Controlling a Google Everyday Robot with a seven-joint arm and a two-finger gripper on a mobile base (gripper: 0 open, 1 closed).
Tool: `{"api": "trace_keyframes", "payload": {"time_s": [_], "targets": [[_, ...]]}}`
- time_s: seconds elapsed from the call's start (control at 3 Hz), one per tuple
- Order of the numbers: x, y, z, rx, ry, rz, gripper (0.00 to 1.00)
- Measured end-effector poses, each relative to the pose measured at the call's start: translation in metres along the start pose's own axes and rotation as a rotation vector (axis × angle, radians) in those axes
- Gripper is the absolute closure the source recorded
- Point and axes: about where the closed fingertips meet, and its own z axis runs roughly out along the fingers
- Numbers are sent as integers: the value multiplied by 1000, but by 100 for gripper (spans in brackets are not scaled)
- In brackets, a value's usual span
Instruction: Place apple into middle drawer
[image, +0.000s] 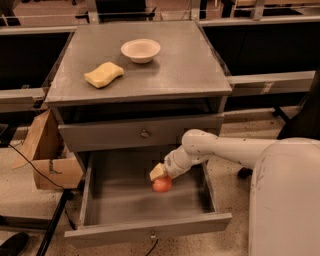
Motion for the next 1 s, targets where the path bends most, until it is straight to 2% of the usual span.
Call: {"api": "trace_keyframes", "payload": {"time_s": [0.33, 1.0], "targets": [[0, 6, -2, 2, 3, -24, 82], [6, -2, 7, 34, 41, -25, 35]]}}
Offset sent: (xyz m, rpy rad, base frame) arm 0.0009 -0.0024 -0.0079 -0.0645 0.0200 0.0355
